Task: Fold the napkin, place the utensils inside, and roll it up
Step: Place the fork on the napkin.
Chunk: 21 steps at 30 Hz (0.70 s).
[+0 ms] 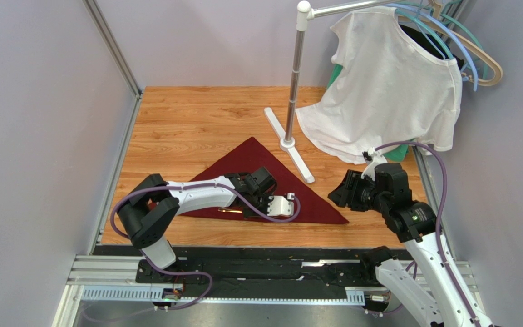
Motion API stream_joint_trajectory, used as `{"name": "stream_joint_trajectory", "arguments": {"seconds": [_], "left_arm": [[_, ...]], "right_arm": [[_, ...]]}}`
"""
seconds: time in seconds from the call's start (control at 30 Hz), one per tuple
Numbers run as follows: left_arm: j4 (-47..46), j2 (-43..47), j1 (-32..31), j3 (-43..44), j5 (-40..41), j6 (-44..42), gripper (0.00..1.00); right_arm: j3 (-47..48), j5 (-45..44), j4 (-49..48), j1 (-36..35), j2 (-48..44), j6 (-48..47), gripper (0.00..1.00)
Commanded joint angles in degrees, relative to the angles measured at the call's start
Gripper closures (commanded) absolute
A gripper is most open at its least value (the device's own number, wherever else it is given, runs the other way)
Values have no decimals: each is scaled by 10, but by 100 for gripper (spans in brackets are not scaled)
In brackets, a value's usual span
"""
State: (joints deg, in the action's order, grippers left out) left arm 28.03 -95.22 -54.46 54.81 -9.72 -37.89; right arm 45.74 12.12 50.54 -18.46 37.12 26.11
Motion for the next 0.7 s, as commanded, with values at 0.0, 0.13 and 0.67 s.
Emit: {"name": "stream_joint_trajectory", "arguments": {"seconds": [0.0,0.13,0.67], "left_arm": [[8,-6,-9,21,-6,-14,100],[8,-10,-11,24,-2,-14,100],[-18,26,-14,9,36,4,49]], "right_arm": [[-5,4,-6,2,-9,1,48],[-9,5,-9,1,-8,1,48],[-16,5,-13,2,-6,3,48]]}}
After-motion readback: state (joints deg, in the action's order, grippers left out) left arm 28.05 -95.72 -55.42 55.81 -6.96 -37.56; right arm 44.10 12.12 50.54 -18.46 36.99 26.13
